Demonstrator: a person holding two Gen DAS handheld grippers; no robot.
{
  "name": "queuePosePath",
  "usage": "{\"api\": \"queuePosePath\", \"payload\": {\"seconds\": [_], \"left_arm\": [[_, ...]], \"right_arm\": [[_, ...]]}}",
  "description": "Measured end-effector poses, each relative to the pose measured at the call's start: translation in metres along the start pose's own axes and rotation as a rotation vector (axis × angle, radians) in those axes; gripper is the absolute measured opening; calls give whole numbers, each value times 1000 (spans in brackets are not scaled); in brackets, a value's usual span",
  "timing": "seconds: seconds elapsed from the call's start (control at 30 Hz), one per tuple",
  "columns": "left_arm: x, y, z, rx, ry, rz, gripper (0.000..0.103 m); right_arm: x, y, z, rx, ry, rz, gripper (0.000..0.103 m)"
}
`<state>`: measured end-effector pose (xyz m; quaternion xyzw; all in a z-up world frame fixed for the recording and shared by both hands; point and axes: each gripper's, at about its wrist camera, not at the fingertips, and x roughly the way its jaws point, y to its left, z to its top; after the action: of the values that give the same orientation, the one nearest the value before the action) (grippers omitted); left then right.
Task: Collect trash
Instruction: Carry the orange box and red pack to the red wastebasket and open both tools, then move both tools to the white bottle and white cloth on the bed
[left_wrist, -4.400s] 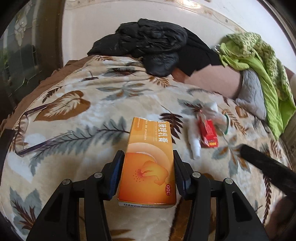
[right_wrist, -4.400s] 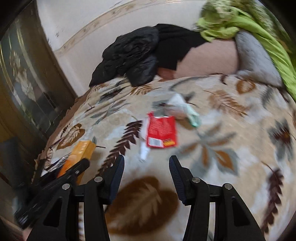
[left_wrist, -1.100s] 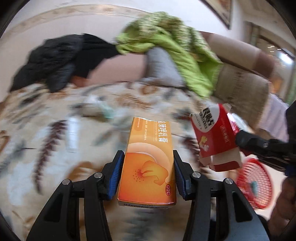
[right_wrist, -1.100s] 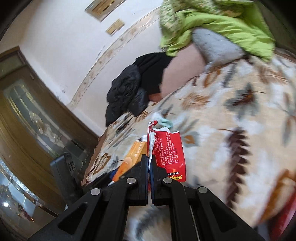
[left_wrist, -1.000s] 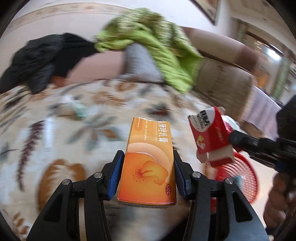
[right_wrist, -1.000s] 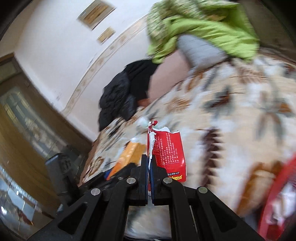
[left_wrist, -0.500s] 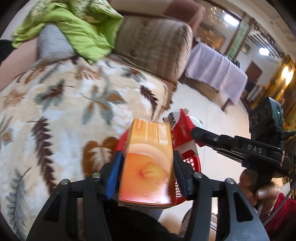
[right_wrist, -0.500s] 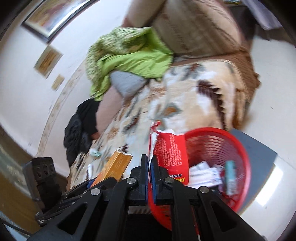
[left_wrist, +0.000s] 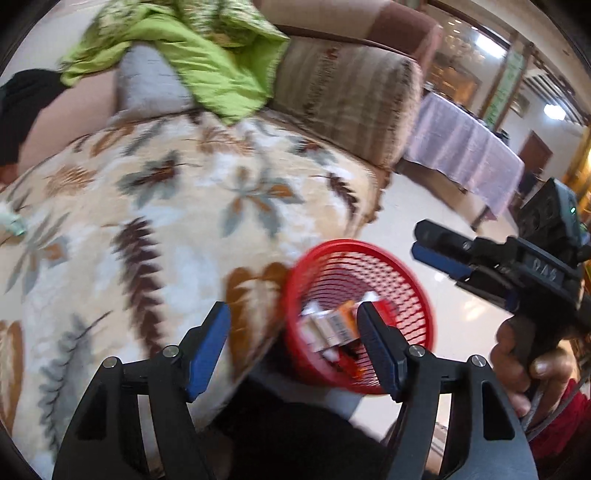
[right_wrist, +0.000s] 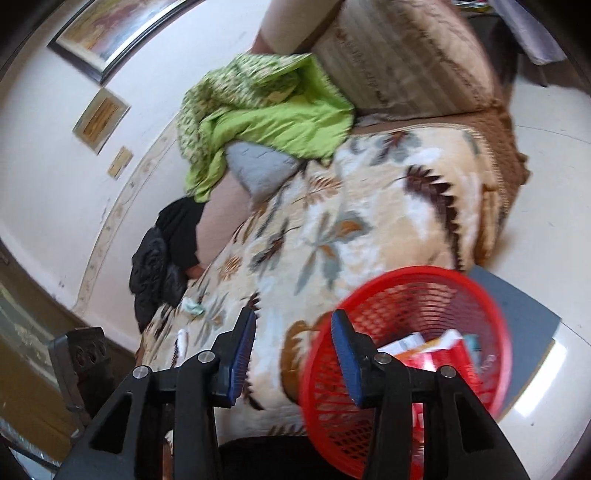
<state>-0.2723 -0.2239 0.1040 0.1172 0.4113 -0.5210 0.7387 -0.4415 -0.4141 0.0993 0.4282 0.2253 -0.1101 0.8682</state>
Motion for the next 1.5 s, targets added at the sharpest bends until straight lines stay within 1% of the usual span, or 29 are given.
{"api": "queuePosePath", "payload": {"seconds": [0.1,0.23,0.27,0.3,0.43,0.53,0.6,0.67,0.7,0.83,0.9,0.97,1.03,1.1,1.13,1.17,1.2,1.23,1.27,1.3,1.4,1.43,1.5], "left_arm": [[-18,31,-7,-48,-20,52,70],[-50,91,-16,-161,-62,148,70],[-56,101,-17,-178,-70,167,70],[-66,121,-20,-210,-84,209,70],[-93,185,-27,-343,-121,290,70],[-110,236,-31,-433,-145,387,70],[-116,267,-33,-488,-154,446,70],[-118,298,-32,-540,-156,481,70],[-115,318,-30,-572,-149,488,70],[-94,363,-21,-630,-131,497,70],[-80,377,-14,-640,-121,515,68],[-61,393,-7,-650,-98,510,67],[-44,405,-2,-653,-79,523,64],[-28,416,-1,-654,-58,531,55],[-24,420,-1,-656,-53,538,47],[-21,422,-2,-652,-58,550,44],[-21,422,-2,-640,-72,561,41],[-22,421,-3,-629,-80,569,34],[-24,421,-3,-628,-85,565,29],[-27,421,-5,-635,-94,560,29],[-43,419,-11,-658,-129,558,29],[-50,416,-14,-657,-142,562,29],[-59,414,-16,-650,-157,577,29]], "right_arm": [[23,30,-4,-74,47,18,47],[61,71,-11,-151,119,62,47],[68,78,-13,-162,130,70,47],[79,88,-15,-181,149,80,47],[113,120,-21,-239,205,106,47],[136,136,-25,-252,247,127,47],[149,146,-26,-259,270,145,47],[159,155,-27,-274,283,153,47],[164,159,-27,-284,287,156,47],[183,171,-25,-310,307,161,47],[193,175,-23,-322,316,156,47],[205,179,-19,-333,325,156,47],[214,183,-16,-344,329,157,47],[227,191,-10,-358,331,160,47],[233,195,-8,-367,332,165,48],[243,203,-5,-382,334,171,48],[251,209,-4,-393,334,173,49],[261,217,-2,-407,335,179,50],[274,225,-1,-423,338,188,51],[285,232,-1,-438,345,193,54],[329,258,-2,-484,366,219,55],[345,266,-3,-508,376,224,58],[380,281,-8,-549,379,205,58]]}}
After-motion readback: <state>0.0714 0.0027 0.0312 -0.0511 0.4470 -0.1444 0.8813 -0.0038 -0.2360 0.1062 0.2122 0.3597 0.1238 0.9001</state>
